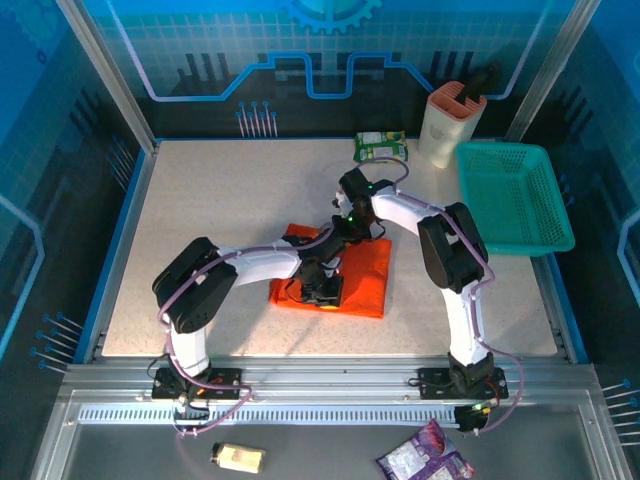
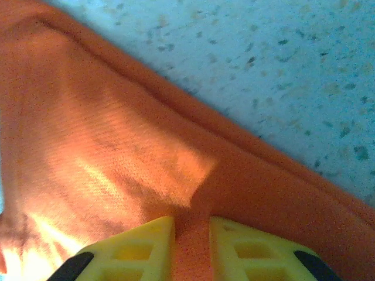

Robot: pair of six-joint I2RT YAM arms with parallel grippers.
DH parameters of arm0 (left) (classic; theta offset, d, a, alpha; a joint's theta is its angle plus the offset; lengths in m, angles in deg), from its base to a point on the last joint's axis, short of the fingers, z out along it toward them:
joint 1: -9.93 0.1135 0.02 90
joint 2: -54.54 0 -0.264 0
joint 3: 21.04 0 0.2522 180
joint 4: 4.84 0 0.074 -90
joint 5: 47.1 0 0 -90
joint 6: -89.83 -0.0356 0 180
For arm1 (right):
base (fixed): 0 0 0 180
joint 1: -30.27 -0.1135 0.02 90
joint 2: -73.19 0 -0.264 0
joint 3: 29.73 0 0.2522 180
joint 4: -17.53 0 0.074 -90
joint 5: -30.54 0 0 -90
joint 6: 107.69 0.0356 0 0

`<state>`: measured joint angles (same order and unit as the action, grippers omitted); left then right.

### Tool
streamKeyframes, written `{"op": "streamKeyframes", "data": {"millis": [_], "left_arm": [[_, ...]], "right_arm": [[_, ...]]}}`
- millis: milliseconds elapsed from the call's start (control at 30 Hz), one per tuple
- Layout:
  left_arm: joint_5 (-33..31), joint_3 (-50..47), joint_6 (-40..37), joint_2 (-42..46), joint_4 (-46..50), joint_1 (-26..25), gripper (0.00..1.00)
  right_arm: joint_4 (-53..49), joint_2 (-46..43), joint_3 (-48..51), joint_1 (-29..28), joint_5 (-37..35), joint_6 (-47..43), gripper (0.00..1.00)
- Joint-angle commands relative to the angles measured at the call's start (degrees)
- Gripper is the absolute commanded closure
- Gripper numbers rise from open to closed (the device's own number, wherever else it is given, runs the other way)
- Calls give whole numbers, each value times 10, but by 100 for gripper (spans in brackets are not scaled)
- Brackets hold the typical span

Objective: Fold the inside-out t-shirt

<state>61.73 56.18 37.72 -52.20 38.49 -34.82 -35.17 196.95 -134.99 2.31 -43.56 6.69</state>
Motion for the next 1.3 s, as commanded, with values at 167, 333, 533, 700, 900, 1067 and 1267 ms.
{"op": "streamKeyframes", "data": {"millis": [167, 333, 533, 700, 900, 1067, 1267], "left_arm": [[30, -61, 17, -10, -23, -2, 100], [34, -62, 17, 2, -23, -5, 100], [-4, 20, -12, 51, 13, -2, 97], [-78, 128, -51, 31, 90, 12, 96], [-159, 248, -68, -45, 182, 47, 98], [-178, 311, -65, -99, 215, 57, 98], [-159, 322, -34, -140, 208, 57, 98]], "right_arm": [[-15, 72, -38, 38, -21, 4, 80], [-26, 78, -60, 40, -7, -5, 80], [10, 2, -41, 44, 62, 6, 79], [24, -75, -3, 69, 82, 24, 78], [19, -169, 76, 120, 52, 29, 76], [21, -243, 156, 158, 40, 24, 76], [17, -293, 222, 167, 32, 20, 75]]}}
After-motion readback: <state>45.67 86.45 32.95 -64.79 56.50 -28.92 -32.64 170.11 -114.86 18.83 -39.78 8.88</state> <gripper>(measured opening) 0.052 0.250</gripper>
